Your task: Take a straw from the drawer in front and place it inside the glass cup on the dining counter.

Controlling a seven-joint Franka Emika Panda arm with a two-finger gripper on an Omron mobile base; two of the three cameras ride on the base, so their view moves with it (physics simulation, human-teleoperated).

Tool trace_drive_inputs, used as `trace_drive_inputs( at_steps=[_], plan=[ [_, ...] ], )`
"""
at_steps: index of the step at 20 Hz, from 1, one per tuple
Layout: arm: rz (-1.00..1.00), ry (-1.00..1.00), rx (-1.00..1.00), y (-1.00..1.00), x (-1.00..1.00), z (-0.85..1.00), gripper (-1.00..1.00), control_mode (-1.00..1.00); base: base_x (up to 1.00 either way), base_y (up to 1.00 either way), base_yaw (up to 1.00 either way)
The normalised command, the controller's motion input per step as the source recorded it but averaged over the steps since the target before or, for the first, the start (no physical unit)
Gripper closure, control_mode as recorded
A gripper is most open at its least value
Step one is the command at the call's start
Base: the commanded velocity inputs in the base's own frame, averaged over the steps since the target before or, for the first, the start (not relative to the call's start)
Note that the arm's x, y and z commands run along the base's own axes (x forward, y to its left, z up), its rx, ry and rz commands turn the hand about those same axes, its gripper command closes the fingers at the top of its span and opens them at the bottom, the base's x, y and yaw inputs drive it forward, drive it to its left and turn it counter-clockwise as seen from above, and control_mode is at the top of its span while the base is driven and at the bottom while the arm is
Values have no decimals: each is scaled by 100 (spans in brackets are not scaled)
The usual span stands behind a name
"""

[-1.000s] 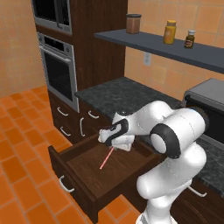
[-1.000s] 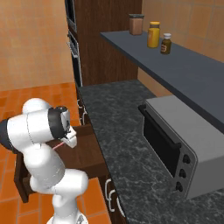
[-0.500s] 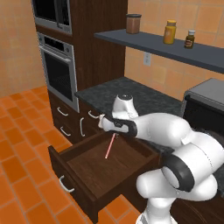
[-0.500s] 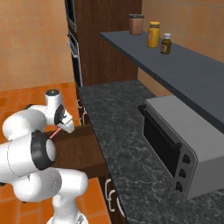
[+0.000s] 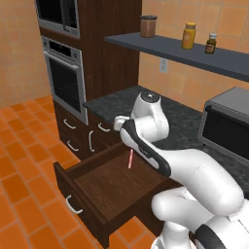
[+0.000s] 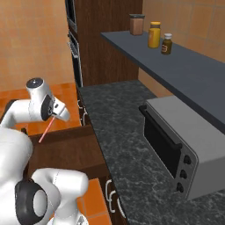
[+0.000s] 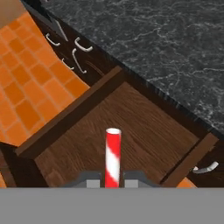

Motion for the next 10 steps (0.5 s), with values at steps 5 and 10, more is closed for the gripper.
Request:
trace_drive_inputs(
  at_steps=[5,10],
  plan=[
    [5,-4,7,-29,-29,22,100,-100,0,0,0],
    [0,0,0,-2,-4,0,100,100,-71,5,1]
  ],
)
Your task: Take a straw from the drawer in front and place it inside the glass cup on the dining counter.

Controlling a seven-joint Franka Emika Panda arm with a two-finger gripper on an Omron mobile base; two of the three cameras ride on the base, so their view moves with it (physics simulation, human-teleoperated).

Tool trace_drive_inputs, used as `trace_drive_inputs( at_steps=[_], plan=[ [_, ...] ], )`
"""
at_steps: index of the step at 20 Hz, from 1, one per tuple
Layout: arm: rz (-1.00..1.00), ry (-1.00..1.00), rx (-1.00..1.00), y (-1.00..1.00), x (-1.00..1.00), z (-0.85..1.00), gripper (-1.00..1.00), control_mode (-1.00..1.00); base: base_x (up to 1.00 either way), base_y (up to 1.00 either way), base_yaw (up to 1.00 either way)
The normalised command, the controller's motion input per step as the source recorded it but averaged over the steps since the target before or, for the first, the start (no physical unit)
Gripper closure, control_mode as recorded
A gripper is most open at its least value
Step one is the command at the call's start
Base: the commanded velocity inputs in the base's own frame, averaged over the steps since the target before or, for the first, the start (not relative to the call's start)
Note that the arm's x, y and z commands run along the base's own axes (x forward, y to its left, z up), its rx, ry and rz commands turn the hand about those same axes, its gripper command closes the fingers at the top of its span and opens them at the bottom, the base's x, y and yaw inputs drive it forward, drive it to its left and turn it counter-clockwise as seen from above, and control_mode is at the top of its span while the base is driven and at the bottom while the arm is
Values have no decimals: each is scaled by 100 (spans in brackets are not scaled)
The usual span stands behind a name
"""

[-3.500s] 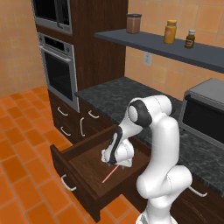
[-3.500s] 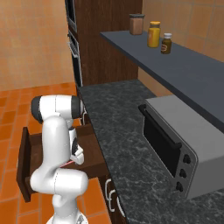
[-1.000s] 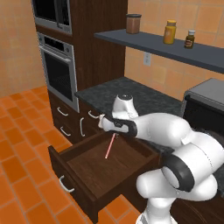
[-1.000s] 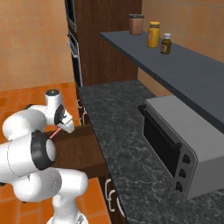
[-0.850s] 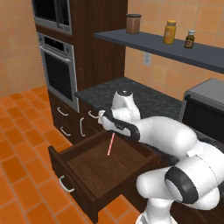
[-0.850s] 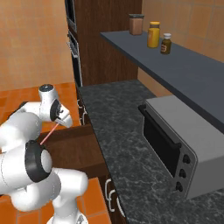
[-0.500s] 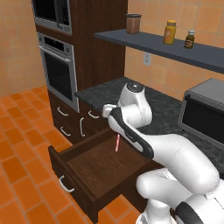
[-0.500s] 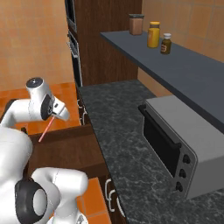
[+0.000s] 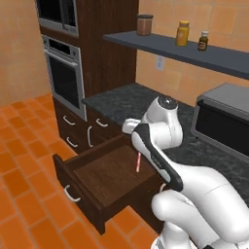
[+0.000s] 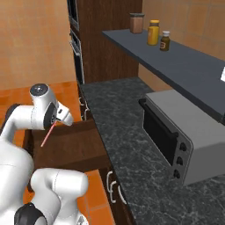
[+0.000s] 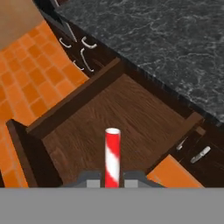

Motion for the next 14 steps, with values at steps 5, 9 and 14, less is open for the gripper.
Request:
trace_drive_inputs(
  at_steps=[5,9,14],
  plan=[
    [0,0,0,0,0,0,100,100,-98,93,34],
    [0,0,0,0,0,0,100,100,-39,100,59],
    [0,0,0,0,0,0,100,100,-1,97,55]
  ],
)
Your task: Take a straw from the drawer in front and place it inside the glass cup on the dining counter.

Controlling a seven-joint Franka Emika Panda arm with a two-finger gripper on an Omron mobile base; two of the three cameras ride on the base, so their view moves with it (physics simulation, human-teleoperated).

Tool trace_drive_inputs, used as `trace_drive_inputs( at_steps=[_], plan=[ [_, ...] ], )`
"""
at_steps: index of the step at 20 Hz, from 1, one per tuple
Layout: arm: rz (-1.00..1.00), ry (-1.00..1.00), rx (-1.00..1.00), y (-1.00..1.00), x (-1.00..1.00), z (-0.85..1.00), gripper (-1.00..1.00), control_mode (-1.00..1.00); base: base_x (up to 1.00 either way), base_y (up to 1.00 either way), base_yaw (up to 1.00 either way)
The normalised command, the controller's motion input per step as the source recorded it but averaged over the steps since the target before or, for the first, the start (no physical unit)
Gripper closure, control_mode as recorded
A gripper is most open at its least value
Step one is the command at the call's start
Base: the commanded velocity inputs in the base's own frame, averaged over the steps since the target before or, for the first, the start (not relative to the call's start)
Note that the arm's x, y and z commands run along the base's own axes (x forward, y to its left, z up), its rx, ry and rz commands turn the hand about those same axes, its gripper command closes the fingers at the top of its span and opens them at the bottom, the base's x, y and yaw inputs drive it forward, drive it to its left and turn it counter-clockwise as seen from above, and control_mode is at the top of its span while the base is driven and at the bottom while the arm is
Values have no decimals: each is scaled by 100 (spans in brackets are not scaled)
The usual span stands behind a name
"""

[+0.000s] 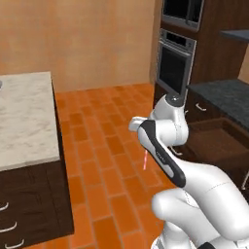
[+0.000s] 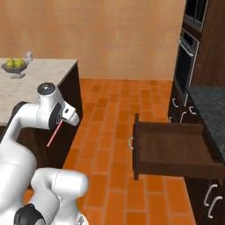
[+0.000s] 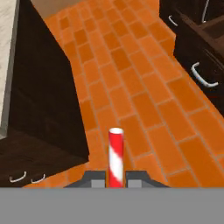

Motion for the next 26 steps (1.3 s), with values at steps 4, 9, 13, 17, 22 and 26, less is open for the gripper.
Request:
trace_drive_inputs(
  at_steps=[4,9,13,17,22,26],
  plan=[
    [0,0,0,0,0,0,100,100,18,72,25],
    [0,0,0,0,0,0,100,100,93,2,1],
    [0,0,0,0,0,0,100,100,100,-7,0],
    [0,0,0,0,0,0,100,100,100,-17,0],
    [0,0,0,0,0,0,100,100,100,-30,0],
    [0,0,0,0,0,0,100,100,100,-35,0]
  ],
)
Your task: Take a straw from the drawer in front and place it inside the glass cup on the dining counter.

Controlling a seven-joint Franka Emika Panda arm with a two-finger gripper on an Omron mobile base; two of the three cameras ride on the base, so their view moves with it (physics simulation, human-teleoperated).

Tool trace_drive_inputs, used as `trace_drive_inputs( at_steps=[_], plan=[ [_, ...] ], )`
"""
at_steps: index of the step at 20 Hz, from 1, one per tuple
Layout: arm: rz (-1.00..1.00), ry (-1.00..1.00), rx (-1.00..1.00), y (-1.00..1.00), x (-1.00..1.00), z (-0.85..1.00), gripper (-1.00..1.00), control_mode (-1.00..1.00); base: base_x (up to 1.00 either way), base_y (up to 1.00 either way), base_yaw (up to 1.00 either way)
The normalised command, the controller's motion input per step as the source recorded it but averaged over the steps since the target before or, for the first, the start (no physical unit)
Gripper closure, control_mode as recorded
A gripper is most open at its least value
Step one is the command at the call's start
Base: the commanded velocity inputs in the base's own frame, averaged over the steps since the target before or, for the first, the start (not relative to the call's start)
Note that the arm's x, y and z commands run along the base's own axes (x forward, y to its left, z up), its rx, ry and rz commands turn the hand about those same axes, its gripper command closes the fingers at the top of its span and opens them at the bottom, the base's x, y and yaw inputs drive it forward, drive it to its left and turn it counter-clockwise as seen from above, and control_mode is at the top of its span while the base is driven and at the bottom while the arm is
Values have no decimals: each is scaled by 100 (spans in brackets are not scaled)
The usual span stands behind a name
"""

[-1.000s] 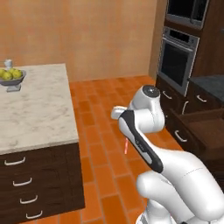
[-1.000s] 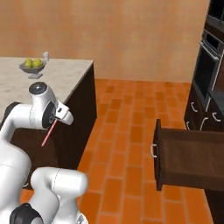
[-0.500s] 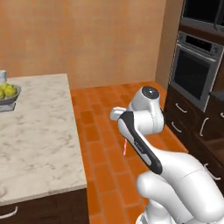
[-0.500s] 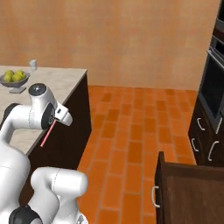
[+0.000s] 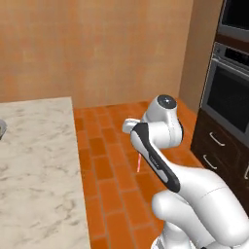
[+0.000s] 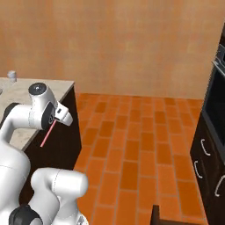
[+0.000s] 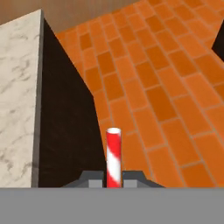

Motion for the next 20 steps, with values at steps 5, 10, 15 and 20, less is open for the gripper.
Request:
trace_drive_inputs(
  at_steps=[5,10,15,20],
  plan=[
    [0,0,0,0,0,0,100,100,100,-20,0],
    [0,0,0,0,0,0,100,100,100,-5,2],
    [0,0,0,0,0,0,100,100,100,-10,11],
    [0,0,0,0,0,0,100,100,100,-13,28]
  ],
)
